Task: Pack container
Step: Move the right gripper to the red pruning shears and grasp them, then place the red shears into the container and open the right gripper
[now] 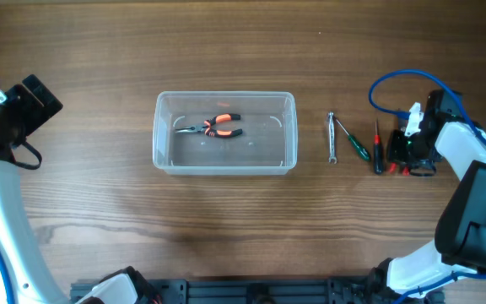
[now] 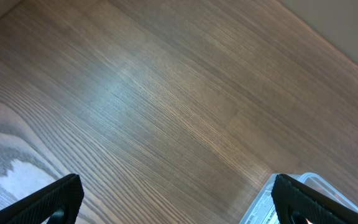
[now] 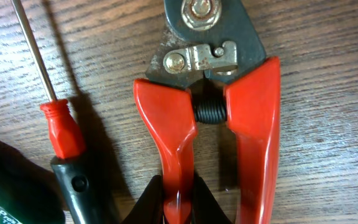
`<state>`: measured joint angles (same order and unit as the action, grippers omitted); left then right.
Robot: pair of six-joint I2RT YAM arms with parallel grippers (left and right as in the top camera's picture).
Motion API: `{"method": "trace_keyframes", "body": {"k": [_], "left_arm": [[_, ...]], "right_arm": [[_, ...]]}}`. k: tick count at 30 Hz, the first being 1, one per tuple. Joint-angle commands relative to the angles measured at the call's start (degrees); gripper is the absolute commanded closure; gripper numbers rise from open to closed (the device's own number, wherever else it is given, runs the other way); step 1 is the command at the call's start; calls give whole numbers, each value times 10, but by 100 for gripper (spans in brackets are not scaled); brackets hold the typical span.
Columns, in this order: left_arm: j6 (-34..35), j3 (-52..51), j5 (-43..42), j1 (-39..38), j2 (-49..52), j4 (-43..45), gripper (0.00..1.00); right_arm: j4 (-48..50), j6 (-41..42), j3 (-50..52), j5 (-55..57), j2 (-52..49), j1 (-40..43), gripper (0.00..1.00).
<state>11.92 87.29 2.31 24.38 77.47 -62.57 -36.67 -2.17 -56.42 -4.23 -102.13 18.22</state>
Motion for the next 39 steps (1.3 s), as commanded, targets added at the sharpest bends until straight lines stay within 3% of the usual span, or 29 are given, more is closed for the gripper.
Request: {"method": "trace_keyframes", "body": {"k": [1,4,9,11,13,16,18,19,24,30,31,32,34,39], "left_arm": [[5,1,4,3,2,1,0],[5,1,4,3,2,1,0],[5,1,4,3,2,1,0],[5,1,4,3,2,1,0],[5,1,4,3,2,1,0],[5,1,4,3,2,1,0],[5,1,4,3,2,1,0],[5,1,4,3,2,2,0],[5,1,4,3,2,2,0],[5,1,4,3,2,1,0],[5,1,4,3,2,2,0],[5,1,4,3,2,1,0],[5,1,4,3,2,2,0],[5,1,4,3,2,1,0]], "right_arm": [[-20,19,-27,-46,-21,-3,96],[-73,38,-101,-54,27,-4,96],[-188,37,-271,-204,158,-72,96],[-170,33,-289,-203,214,-178,96],[-134,-37,-289,-192,239,-329,96],[-125,-162,-286,-148,209,-469,96],[-132,-271,-286,-146,160,-518,96],[-135,-330,-286,-141,122,-527,96],[-117,-415,-286,-31,-38,-512,96],[-96,-401,-286,-26,-127,-453,96],[-90,-378,-286,-35,-129,-443,81],[-86,-365,-287,-68,-127,-437,50],[-86,-356,-290,-103,-115,-439,48],[-109,-119,-357,-14,37,-445,45]]}}
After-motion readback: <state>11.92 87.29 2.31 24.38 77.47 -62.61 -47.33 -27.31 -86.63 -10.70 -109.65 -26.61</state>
